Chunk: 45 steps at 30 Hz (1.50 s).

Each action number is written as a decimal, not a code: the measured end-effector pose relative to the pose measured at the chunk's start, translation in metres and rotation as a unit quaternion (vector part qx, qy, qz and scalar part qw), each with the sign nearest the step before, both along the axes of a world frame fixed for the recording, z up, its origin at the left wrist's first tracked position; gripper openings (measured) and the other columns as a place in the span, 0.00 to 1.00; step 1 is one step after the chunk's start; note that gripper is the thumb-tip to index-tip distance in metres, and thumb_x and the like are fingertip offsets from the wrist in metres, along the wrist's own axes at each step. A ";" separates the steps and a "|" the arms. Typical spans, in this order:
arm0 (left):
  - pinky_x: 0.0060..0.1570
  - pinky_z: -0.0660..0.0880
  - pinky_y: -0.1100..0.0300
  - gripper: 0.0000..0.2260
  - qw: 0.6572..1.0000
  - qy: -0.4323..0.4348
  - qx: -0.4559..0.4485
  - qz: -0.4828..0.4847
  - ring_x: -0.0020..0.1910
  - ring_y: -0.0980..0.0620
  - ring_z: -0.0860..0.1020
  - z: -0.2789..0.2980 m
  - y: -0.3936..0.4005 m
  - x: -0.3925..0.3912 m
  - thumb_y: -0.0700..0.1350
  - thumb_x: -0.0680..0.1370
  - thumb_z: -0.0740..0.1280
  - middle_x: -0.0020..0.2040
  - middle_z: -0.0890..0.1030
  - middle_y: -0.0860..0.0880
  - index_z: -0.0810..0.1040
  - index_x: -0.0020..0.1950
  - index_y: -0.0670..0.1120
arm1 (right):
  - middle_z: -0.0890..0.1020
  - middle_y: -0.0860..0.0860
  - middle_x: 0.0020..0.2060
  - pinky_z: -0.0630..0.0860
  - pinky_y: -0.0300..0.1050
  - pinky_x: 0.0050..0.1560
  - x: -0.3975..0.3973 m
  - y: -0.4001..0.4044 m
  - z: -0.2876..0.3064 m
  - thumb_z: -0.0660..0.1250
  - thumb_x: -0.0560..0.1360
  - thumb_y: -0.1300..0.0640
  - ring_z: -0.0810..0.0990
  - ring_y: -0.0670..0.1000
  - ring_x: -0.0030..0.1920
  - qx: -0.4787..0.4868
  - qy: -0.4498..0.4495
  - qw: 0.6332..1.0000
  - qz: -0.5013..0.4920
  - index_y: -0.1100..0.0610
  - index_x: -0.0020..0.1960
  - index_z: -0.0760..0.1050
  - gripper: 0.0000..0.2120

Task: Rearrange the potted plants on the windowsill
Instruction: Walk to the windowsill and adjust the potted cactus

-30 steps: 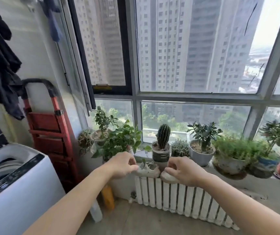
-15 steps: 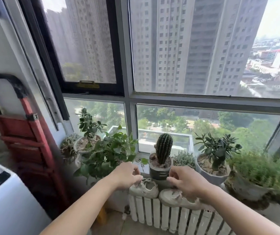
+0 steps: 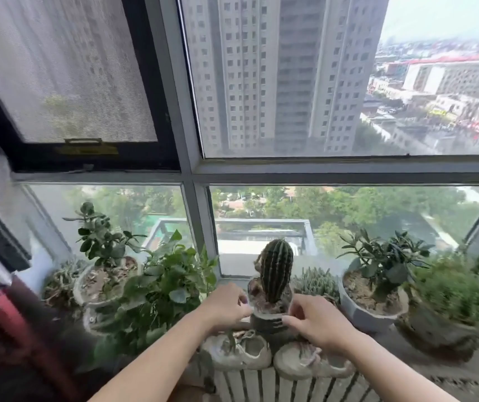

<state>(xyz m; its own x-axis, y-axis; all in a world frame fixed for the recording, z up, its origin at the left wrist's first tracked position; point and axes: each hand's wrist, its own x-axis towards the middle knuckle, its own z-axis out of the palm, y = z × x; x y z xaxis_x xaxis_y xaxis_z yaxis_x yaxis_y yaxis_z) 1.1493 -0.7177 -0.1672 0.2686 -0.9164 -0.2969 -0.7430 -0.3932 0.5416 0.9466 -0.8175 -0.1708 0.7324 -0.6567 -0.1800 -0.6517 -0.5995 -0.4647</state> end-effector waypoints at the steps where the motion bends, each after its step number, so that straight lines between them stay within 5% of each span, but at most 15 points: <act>1: 0.38 0.63 0.57 0.07 1.000 0.011 0.002 -0.002 0.35 0.50 0.67 -0.006 -0.007 0.007 0.47 0.74 0.67 0.35 0.71 0.46 0.74 0.36 0.47 | 0.83 0.46 0.40 0.78 0.46 0.46 0.004 -0.002 -0.007 0.64 0.71 0.39 0.80 0.46 0.42 0.018 0.005 1.000 -0.021 0.49 0.43 0.77 0.14; 6: 0.28 0.56 0.59 0.21 0.999 0.046 0.014 -0.004 0.23 0.55 0.57 -0.046 -0.034 0.029 0.44 0.72 0.67 0.18 0.62 0.53 0.61 0.24 0.50 | 0.81 0.46 0.34 0.75 0.41 0.42 0.014 -0.008 -0.049 0.71 0.65 0.43 0.80 0.46 0.40 0.101 0.009 0.985 -0.143 0.49 0.36 0.75 0.11; 9: 0.31 0.58 0.57 0.20 0.995 0.088 0.028 0.046 0.26 0.53 0.58 -0.078 -0.046 0.033 0.45 0.69 0.70 0.26 0.61 0.53 0.59 0.28 0.50 | 0.82 0.46 0.37 0.75 0.39 0.45 0.020 -0.014 -0.076 0.75 0.65 0.45 0.81 0.45 0.43 0.147 0.002 0.969 -0.198 0.48 0.44 0.76 0.12; 14: 0.34 0.66 0.65 0.14 0.981 0.148 0.071 0.109 0.37 0.55 0.72 -0.128 -0.060 0.029 0.46 0.72 0.71 0.39 0.71 0.54 0.68 0.50 0.50 | 0.78 0.57 0.67 0.75 0.43 0.64 0.035 -0.034 -0.121 0.80 0.63 0.54 0.80 0.53 0.63 0.289 -0.056 0.910 -0.290 0.61 0.73 0.69 0.42; 18: 0.36 0.71 0.65 0.19 0.961 0.197 0.063 0.182 0.42 0.57 0.76 -0.157 -0.065 0.018 0.43 0.67 0.74 0.47 0.77 0.53 0.68 0.52 0.49 | 0.71 0.59 0.73 0.70 0.49 0.71 0.044 -0.044 -0.149 0.81 0.61 0.58 0.73 0.55 0.71 0.319 -0.084 0.889 -0.317 0.64 0.77 0.60 0.51; 20: 0.46 0.74 0.60 0.18 0.947 0.239 0.052 0.209 0.50 0.51 0.77 -0.166 -0.067 0.011 0.40 0.66 0.74 0.42 0.78 0.60 0.68 0.47 0.52 | 0.76 0.56 0.69 0.71 0.48 0.69 0.046 -0.050 -0.162 0.81 0.60 0.60 0.74 0.54 0.68 0.324 -0.107 0.876 -0.339 0.65 0.74 0.65 0.47; 22: 0.52 0.73 0.59 0.21 0.925 0.288 0.039 0.245 0.51 0.51 0.77 -0.168 -0.072 0.006 0.35 0.66 0.74 0.38 0.77 0.65 0.67 0.42 0.56 | 0.81 0.42 0.55 0.75 0.34 0.59 0.049 -0.054 -0.173 0.79 0.61 0.66 0.77 0.47 0.59 0.345 -0.146 0.863 -0.339 0.61 0.63 0.75 0.31; 25: 0.51 0.76 0.56 0.20 0.889 0.356 0.022 0.285 0.49 0.49 0.81 -0.174 -0.081 0.003 0.31 0.68 0.74 0.50 0.84 0.52 0.76 0.51 0.52 | 0.80 0.34 0.44 0.73 0.20 0.41 0.057 -0.059 -0.176 0.74 0.64 0.77 0.79 0.34 0.47 0.393 -0.198 0.840 -0.317 0.51 0.48 0.76 0.24; 29: 0.60 0.77 0.48 0.25 0.863 0.393 0.010 0.317 0.55 0.46 0.82 -0.181 -0.088 0.002 0.30 0.69 0.74 0.56 0.85 0.46 0.76 0.64 0.41 | 0.83 0.39 0.46 0.75 0.24 0.42 0.062 -0.066 -0.176 0.73 0.65 0.77 0.81 0.31 0.43 0.401 -0.217 0.834 -0.310 0.52 0.50 0.77 0.24; 36: 0.52 0.81 0.47 0.33 0.825 0.456 0.037 0.332 0.56 0.52 0.80 -0.178 -0.086 -0.001 0.36 0.68 0.72 0.59 0.80 0.59 0.68 0.68 0.58 | 0.88 0.44 0.48 0.78 0.47 0.60 0.066 -0.071 -0.181 0.75 0.56 0.60 0.86 0.45 0.50 0.358 -0.215 0.849 -0.324 0.51 0.52 0.79 0.25; 45: 0.39 0.84 0.49 0.37 0.753 0.536 0.022 0.381 0.52 0.43 0.81 -0.173 -0.091 0.004 0.25 0.71 0.65 0.60 0.79 0.49 0.67 0.70 0.59 | 0.87 0.39 0.40 0.76 0.38 0.47 0.074 -0.067 -0.176 0.73 0.59 0.60 0.85 0.40 0.44 0.281 -0.158 0.881 -0.346 0.49 0.48 0.81 0.18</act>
<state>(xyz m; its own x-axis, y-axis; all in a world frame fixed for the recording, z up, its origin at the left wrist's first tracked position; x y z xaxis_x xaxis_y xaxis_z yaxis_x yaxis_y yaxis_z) 1.1535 -0.8084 -0.3405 0.2965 -0.6001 -0.7429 0.5631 -0.5184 0.6435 1.0208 -0.8845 -0.3464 0.2635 -0.8377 -0.4783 -0.5553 0.2737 -0.7853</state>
